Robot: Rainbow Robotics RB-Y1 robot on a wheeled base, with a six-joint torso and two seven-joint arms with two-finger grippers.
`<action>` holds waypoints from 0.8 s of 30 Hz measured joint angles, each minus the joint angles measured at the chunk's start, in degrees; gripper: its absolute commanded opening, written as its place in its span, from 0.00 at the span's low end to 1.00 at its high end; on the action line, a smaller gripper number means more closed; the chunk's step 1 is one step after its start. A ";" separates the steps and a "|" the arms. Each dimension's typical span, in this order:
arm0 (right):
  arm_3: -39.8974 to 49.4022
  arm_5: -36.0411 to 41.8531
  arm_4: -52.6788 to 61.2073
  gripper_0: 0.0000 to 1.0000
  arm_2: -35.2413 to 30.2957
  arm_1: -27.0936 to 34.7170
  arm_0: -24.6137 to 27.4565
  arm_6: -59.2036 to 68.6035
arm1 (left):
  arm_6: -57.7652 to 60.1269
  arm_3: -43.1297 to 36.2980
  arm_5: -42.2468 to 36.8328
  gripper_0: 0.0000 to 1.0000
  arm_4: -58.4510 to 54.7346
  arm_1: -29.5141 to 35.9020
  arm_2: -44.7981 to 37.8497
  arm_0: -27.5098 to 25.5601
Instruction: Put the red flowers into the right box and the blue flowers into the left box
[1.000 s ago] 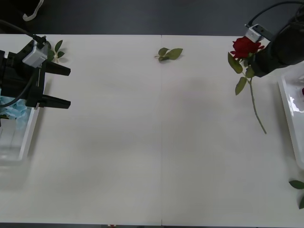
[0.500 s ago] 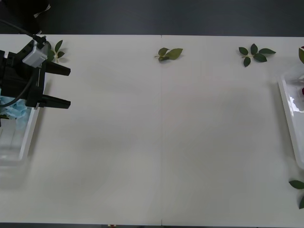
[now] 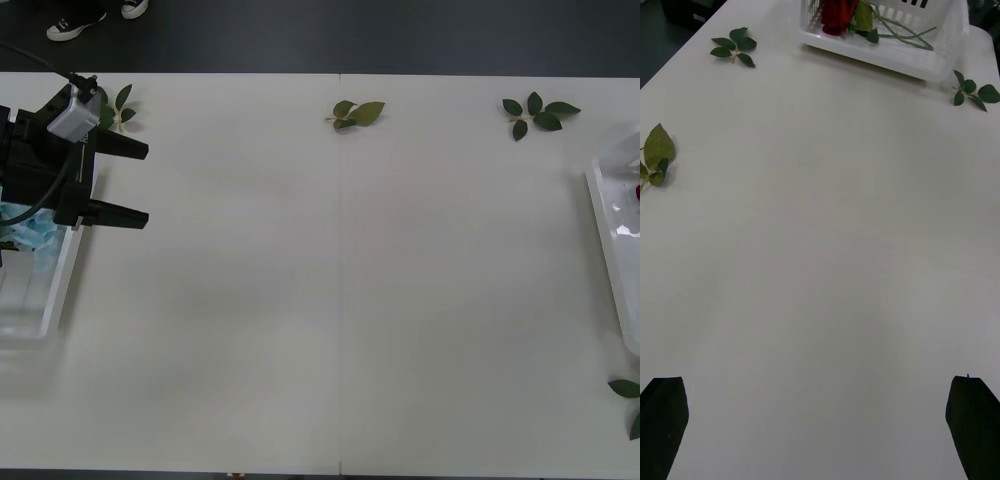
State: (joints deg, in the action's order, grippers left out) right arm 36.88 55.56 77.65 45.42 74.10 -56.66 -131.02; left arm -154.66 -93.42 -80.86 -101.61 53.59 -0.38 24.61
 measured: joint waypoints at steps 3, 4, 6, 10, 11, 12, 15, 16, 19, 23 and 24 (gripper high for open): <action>-1.97 -1.95 0.00 0.00 1.30 -0.27 0.00 0.01 | 0.00 0.00 0.00 1.00 0.00 0.00 0.00 0.00; -2.80 -2.38 0.00 0.00 1.45 -0.56 0.00 0.01 | 0.00 0.00 0.00 1.00 0.00 0.00 0.00 0.00; -4.52 -3.47 -0.33 0.00 1.36 -1.43 0.03 0.04 | 0.00 0.00 0.00 1.00 0.00 0.00 0.00 0.00; -7.19 -5.23 -3.32 0.00 0.29 -3.59 0.05 0.14 | 0.00 0.00 0.00 1.00 0.00 0.00 0.00 0.00; -7.59 -5.20 -3.41 0.00 0.05 -4.07 0.05 0.17 | 0.00 0.00 0.00 1.00 0.00 0.00 0.00 0.00; -7.91 -5.20 -3.39 0.00 -0.11 -4.50 0.06 0.19 | 0.00 0.00 0.00 1.00 0.00 0.00 0.00 0.00; -8.35 -5.20 -3.38 0.00 -0.12 -5.55 0.09 0.22 | 0.00 0.00 0.00 1.00 0.00 0.00 0.00 0.00; -8.35 -5.20 -3.37 0.00 -0.12 -5.80 0.15 0.22 | 0.00 0.00 0.00 1.00 0.00 0.00 0.00 0.00; -8.34 -5.14 -3.35 0.04 -0.12 -6.38 0.42 0.22 | 0.00 0.00 0.00 1.00 0.00 0.00 0.00 0.00; -8.34 -4.53 -3.30 0.50 -0.12 -6.57 0.60 0.22 | 0.00 0.00 0.00 1.00 0.00 0.00 0.00 0.00; -8.35 -4.61 -3.30 0.58 -0.12 -6.57 0.60 0.22 | 0.00 0.00 0.00 1.00 0.00 0.00 0.00 0.00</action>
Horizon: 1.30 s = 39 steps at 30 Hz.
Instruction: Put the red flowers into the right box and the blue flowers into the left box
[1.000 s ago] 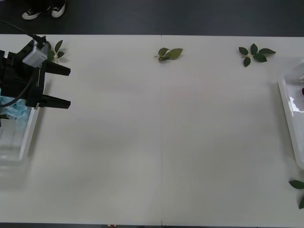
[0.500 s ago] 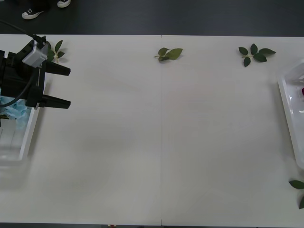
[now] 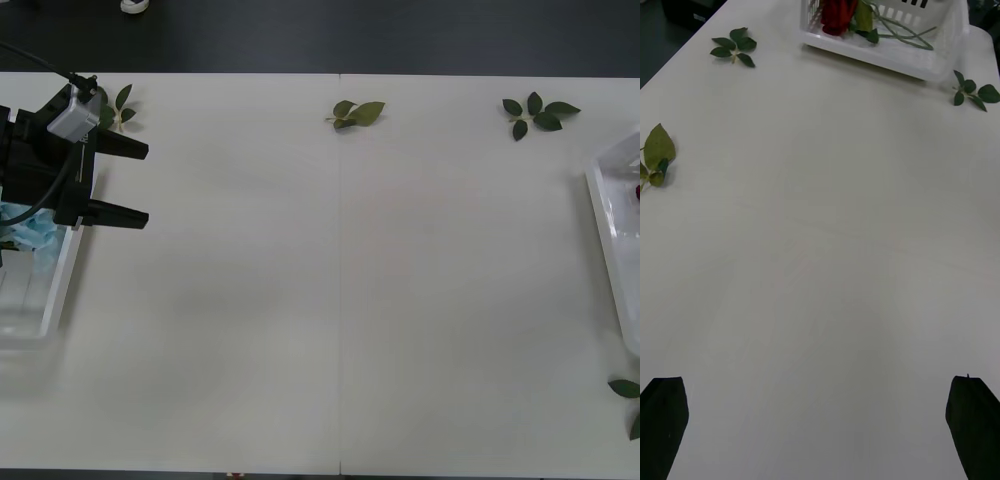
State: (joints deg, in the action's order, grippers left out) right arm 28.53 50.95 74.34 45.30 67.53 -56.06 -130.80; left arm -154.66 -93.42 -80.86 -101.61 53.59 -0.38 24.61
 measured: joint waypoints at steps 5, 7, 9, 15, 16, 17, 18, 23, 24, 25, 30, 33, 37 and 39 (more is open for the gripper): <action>-0.32 -0.37 0.00 0.88 0.00 0.00 0.01 0.00 | 0.00 0.00 0.00 1.00 0.00 0.00 0.00 0.00; -0.74 -0.37 0.00 0.91 0.00 0.00 0.01 0.00 | 0.00 0.00 0.00 1.00 0.00 0.00 0.00 0.00; -1.13 -0.37 0.00 0.96 0.00 0.00 0.01 -0.01 | 0.00 0.00 0.00 1.00 0.00 0.00 0.00 0.00; -1.21 1.87 2.53 1.00 0.00 0.00 0.01 -0.09 | 0.00 0.00 0.00 1.00 0.00 0.00 0.00 0.00; -1.17 2.41 3.56 1.00 0.00 0.00 0.01 -0.19 | 0.00 0.00 0.00 1.00 0.00 0.00 0.00 0.00; -1.11 2.95 5.12 1.00 0.00 0.00 0.01 -0.50 | 0.00 0.00 0.00 1.00 0.00 0.00 0.00 0.00; -1.02 3.61 6.88 1.00 0.00 0.00 0.01 -1.21 | 0.00 0.00 0.00 1.00 0.00 0.00 0.00 0.00; 1.44 7.37 14.31 1.00 0.00 0.02 0.01 -10.96 | 0.00 0.00 0.00 1.00 0.00 0.00 0.00 0.00; 2.44 8.60 16.15 1.00 0.00 0.03 0.01 -12.91 | 0.00 0.00 0.00 1.00 0.00 0.00 0.00 0.00; 3.54 9.80 18.30 1.00 0.00 0.10 0.03 -14.12 | 0.00 0.00 0.00 1.00 0.00 0.00 0.00 0.00; 10.77 14.66 34.62 1.00 0.00 1.44 2.13 -16.75 | 0.00 0.00 0.00 1.00 0.00 0.00 0.00 0.00; 16.04 15.81 41.66 1.00 -0.01 2.85 4.82 -21.15 | 0.00 -0.01 0.00 1.00 0.00 0.00 0.00 0.00; 23.35 15.74 54.03 1.00 -0.19 4.67 9.31 -23.46 | 0.00 -0.01 0.01 1.00 0.00 0.00 0.00 0.00; 27.65 15.74 56.84 1.00 -1.48 5.27 11.85 -23.46 | 0.00 -0.01 0.01 1.00 0.00 0.00 0.00 0.00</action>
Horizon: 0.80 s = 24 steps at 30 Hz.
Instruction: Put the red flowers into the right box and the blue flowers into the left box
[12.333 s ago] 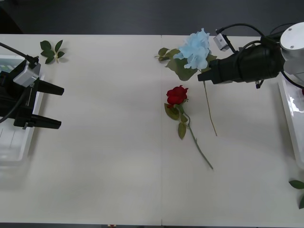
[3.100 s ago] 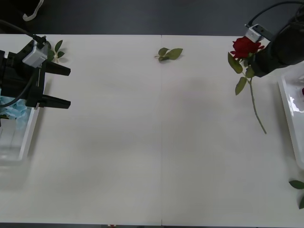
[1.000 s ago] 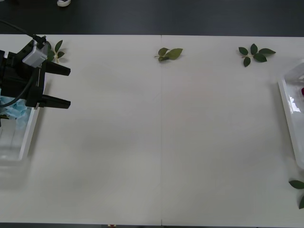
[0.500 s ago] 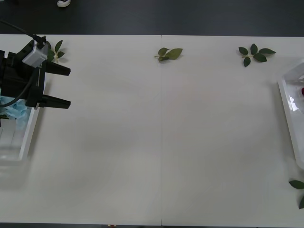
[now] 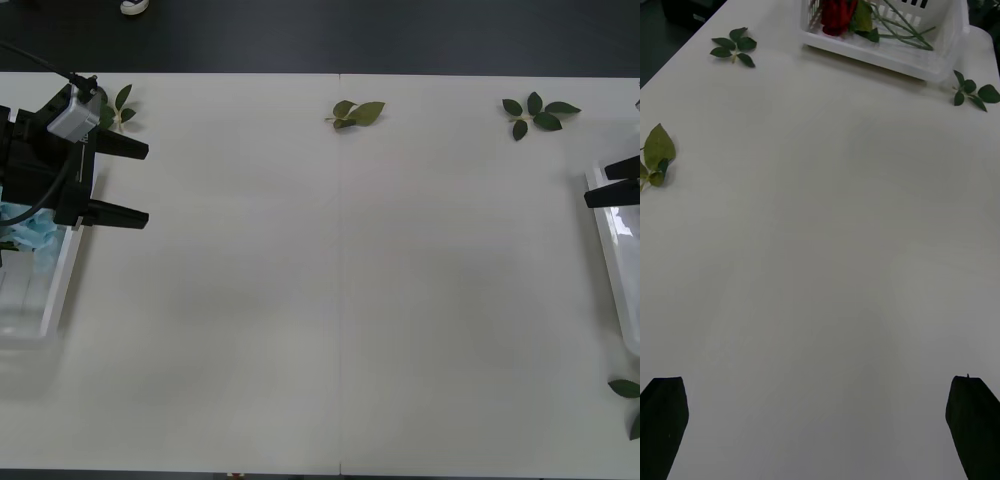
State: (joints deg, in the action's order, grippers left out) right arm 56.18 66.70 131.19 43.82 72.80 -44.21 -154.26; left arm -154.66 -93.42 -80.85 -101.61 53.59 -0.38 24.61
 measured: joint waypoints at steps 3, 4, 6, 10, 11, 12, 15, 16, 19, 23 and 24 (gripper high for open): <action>6.13 0.05 2.52 1.00 -4.53 0.12 4.19 0.00 | 0.00 0.00 0.00 1.00 0.00 0.00 0.00 0.00; 8.10 0.06 3.21 1.00 -6.31 0.11 5.60 0.00 | 0.00 0.00 0.00 1.00 0.00 0.00 0.00 0.00; 12.31 0.08 4.95 1.00 -9.88 0.09 8.44 0.00 | 0.00 0.00 0.00 1.00 0.00 0.00 0.00 0.00; 18.56 0.06 8.64 1.00 -12.20 -0.17 11.05 0.00 | 0.00 -0.01 0.01 1.00 0.00 0.00 -0.01 0.00; 19.93 0.04 9.15 1.00 -12.02 -0.48 11.09 0.00 | 0.00 -0.01 0.01 1.00 0.00 0.00 -0.01 0.00; 21.23 -0.03 9.41 1.00 -11.69 -0.88 11.04 0.00 | 0.00 -0.01 0.01 1.00 0.00 0.00 -0.01 0.00; 24.86 -1.26 9.53 1.00 -10.80 -2.26 11.00 0.00 | 0.00 -0.01 0.01 1.00 0.00 0.00 -0.01 0.00; 26.12 -2.20 9.64 1.00 -10.68 -2.78 11.00 0.00 | 0.00 0.00 0.01 1.00 0.00 0.00 -0.01 0.00; 29.67 -4.63 10.23 1.00 -10.66 -4.44 11.00 0.00 | 0.00 0.00 0.01 1.00 0.00 0.00 -0.01 0.00; 33.28 -6.55 10.26 1.00 -10.66 -6.51 11.00 0.00 | 0.00 -0.01 0.01 1.00 0.00 0.00 -0.01 0.00; 33.88 -6.56 10.26 1.00 -10.66 -6.96 11.00 0.00 | 0.00 -0.01 0.01 1.00 0.00 0.00 -0.01 0.00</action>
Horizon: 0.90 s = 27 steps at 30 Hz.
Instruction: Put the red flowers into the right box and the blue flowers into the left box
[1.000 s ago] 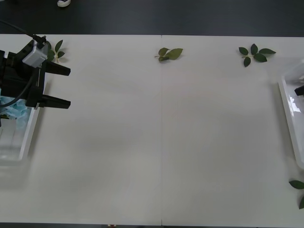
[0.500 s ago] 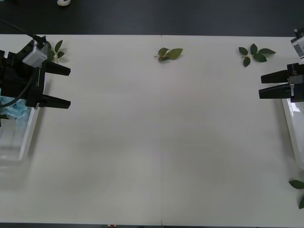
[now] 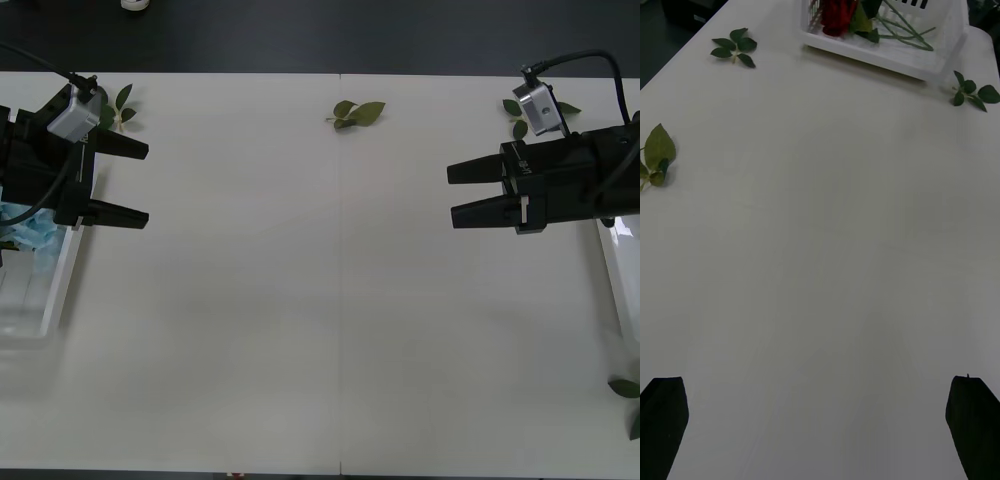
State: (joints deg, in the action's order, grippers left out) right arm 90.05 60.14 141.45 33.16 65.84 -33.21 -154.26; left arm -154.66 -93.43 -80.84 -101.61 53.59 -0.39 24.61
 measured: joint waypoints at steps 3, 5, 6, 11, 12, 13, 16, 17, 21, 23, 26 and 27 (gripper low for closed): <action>1.33 0.05 -0.01 1.00 0.00 -1.33 0.00 0.00 | 0.00 0.00 0.00 1.00 0.00 0.00 0.00 0.00; 1.97 0.05 -0.41 1.00 0.00 -2.48 -0.05 0.00 | 0.00 0.00 0.00 1.00 0.00 0.00 0.00 0.00; 2.15 0.05 -1.16 1.00 0.00 -3.20 -0.19 0.00 | 0.00 0.00 0.00 1.00 0.00 0.00 0.00 0.00; 2.17 0.04 -4.82 1.00 0.00 -7.91 -2.63 0.00 | 0.00 0.00 0.00 1.00 0.00 0.00 0.00 0.00; 2.17 0.04 -5.18 1.00 0.01 -8.78 -3.23 0.00 | 0.00 0.00 0.00 1.00 0.00 0.00 0.00 0.00; 2.17 0.04 -5.59 1.00 0.01 -9.51 -3.79 0.00 | 0.00 0.00 0.00 1.00 0.00 0.00 0.00 0.00; 2.16 0.04 -6.87 1.00 0.02 -11.38 -5.08 0.00 | 0.00 0.00 0.00 1.00 0.00 0.00 0.00 0.00; 2.16 0.04 -6.95 1.00 0.06 -11.90 -5.39 0.00 | 0.00 0.00 0.00 1.00 0.00 0.00 0.00 0.00; 2.08 -0.20 -6.86 1.00 2.67 -12.52 -7.19 0.00 | 0.00 0.00 0.00 1.00 0.00 0.00 0.00 0.00; 1.89 -1.53 -6.25 1.00 5.06 -12.52 -8.19 0.00 | 0.00 0.00 0.00 1.00 0.00 0.00 0.00 0.00; 1.77 -2.84 -5.87 1.00 7.74 -12.52 -9.06 0.00 | 0.00 0.00 0.00 1.00 0.00 0.00 0.00 0.00; 1.77 -2.71 -5.88 1.00 8.01 -12.52 -9.09 0.00 | 0.00 0.00 0.00 1.00 0.00 0.00 0.00 0.00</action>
State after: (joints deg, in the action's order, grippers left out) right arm 91.82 57.42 135.57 41.17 53.32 -42.29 -154.26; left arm -154.66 -93.43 -80.84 -101.61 53.59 -0.39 24.61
